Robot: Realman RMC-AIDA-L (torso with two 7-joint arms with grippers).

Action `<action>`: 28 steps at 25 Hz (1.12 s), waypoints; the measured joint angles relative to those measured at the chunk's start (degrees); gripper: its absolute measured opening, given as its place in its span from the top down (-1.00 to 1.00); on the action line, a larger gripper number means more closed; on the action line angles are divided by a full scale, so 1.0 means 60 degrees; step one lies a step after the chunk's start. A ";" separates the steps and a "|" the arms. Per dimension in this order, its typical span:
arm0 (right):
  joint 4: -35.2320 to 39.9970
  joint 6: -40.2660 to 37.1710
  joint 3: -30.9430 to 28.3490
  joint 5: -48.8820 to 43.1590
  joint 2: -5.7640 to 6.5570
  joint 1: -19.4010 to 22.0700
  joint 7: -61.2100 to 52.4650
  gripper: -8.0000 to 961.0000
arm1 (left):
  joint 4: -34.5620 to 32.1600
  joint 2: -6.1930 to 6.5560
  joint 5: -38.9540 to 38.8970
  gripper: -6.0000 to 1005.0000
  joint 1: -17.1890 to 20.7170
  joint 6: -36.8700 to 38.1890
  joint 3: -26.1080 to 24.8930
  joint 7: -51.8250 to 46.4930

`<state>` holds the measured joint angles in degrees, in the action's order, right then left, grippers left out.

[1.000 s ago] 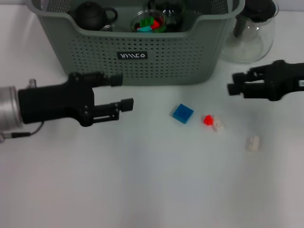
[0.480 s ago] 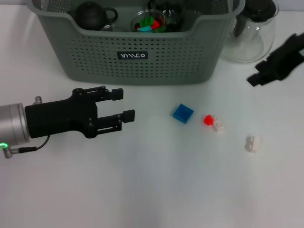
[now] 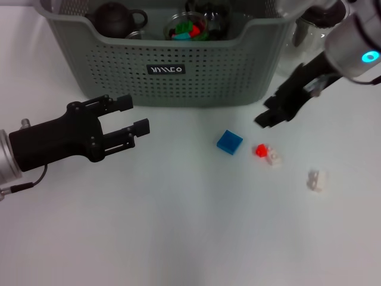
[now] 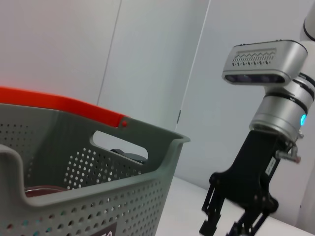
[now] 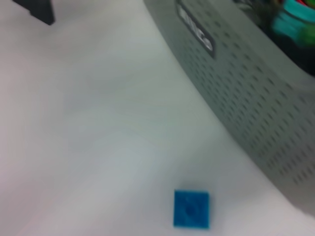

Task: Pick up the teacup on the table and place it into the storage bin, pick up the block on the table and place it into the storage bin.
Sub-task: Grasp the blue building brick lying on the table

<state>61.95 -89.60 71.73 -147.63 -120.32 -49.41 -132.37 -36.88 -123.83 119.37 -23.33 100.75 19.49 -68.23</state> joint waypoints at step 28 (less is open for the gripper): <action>-0.2014 0.2546 0.1775 0.1697 -0.0018 0.0120 0.0730 -0.38 | 0.0118 -0.0026 0.0006 -0.35 0.0079 -0.0089 -0.0324 0.0154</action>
<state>49.86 -74.32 82.37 -137.44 -120.43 -48.69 -127.99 -36.17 -123.99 119.41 -22.86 100.21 17.55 -67.31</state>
